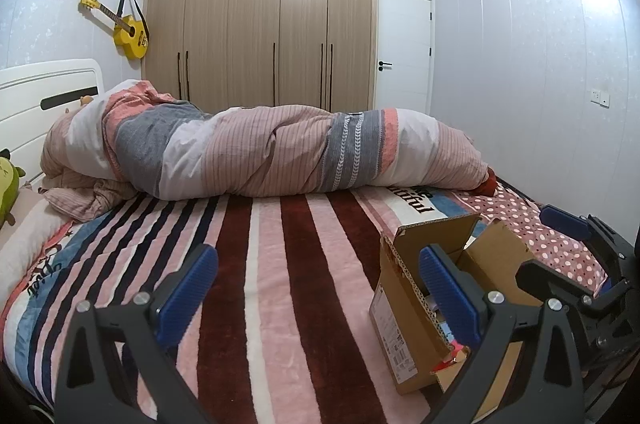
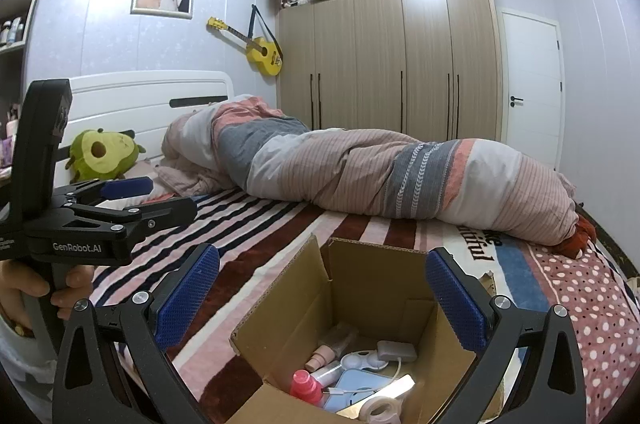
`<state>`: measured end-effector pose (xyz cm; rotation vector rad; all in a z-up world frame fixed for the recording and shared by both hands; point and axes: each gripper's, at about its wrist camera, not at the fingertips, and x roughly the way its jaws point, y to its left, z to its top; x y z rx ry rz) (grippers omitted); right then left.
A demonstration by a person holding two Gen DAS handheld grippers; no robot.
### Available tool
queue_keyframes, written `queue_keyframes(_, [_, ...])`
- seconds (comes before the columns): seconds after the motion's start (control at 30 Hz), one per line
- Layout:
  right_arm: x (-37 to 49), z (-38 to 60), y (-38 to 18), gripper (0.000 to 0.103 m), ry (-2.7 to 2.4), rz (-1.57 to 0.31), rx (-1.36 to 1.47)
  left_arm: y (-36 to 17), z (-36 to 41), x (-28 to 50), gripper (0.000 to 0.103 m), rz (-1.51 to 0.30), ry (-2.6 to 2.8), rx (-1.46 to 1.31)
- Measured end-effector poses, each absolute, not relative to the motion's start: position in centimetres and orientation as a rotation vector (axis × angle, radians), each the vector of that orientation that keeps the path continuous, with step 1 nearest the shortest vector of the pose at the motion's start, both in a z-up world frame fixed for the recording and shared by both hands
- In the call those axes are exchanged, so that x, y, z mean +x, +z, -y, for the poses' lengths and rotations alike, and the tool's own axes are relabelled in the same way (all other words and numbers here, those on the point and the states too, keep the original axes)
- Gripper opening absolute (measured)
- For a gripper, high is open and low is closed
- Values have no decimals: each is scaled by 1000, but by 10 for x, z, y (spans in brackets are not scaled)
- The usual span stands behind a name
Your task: Organize rigid objects
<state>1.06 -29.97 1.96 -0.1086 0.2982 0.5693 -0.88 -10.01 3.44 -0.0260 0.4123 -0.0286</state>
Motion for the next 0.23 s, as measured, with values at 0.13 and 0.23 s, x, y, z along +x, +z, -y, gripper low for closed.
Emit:
queue_keyframes(0.13, [9, 298, 19, 103, 568, -303, -109, 35, 101, -9, 100, -414, -26, -28])
queue_keyframes(0.23, [8, 297, 19, 103, 568, -304, -107, 35, 101, -9, 100, -419, -29, -31])
